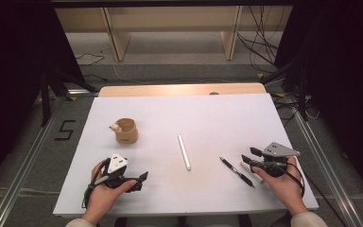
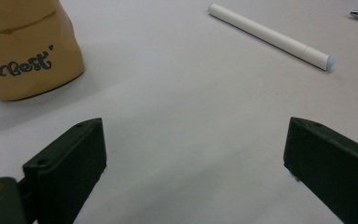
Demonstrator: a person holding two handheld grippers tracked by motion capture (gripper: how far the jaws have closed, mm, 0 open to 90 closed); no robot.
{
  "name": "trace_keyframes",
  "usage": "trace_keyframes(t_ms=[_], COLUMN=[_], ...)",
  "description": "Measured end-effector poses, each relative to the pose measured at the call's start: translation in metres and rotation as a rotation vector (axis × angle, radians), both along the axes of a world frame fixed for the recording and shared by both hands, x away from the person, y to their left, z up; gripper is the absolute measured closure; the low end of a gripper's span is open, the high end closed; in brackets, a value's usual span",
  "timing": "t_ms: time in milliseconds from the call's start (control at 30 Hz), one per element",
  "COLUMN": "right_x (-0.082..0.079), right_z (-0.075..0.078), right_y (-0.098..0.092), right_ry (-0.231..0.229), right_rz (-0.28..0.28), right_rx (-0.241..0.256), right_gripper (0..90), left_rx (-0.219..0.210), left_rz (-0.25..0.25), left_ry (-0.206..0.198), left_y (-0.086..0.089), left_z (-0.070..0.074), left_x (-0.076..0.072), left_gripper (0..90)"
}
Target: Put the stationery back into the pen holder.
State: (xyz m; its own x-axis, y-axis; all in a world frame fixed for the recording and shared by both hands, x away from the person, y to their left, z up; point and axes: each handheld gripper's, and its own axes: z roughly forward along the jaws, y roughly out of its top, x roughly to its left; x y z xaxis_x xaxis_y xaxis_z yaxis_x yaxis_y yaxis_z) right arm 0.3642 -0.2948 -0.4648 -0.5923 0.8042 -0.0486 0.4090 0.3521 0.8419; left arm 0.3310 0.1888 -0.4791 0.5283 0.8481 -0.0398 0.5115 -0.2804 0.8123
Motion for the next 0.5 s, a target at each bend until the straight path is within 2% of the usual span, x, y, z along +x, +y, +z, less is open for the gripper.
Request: trace_keyframes(t_ms=[133, 167, 333, 400, 500], right_x=[-0.001, -0.001, 0.001, 0.001, 0.002], right_z=[0.004, 0.004, 0.007, 0.008, 0.011], right_y=[0.008, 0.008, 0.021, 0.025, 0.030], right_ry=[0.040, 0.040, 0.124, 0.152, 0.224], right_rz=[0.056, 0.056, 0.139, 0.149, 0.153], right_rx=[-0.043, -0.043, -0.110, -0.130, -0.181], right_gripper=[55.4, 55.4, 58.2, 59.3, 59.3], left_rx=[0.001, 0.002, -0.005, -0.004, -0.002], left_rz=[-0.002, -0.002, 0.001, -0.001, -0.002], left_ry=[-0.002, -0.002, 0.000, -0.001, 0.001], left_y=[-0.001, -0.001, -0.002, -0.001, -0.001], left_z=[0.000, 0.000, 0.000, -0.001, -0.001], left_x=[0.000, 0.000, 0.001, 0.001, 0.001], left_gripper=[5.3, 5.3, 5.3, 5.3, 5.3])
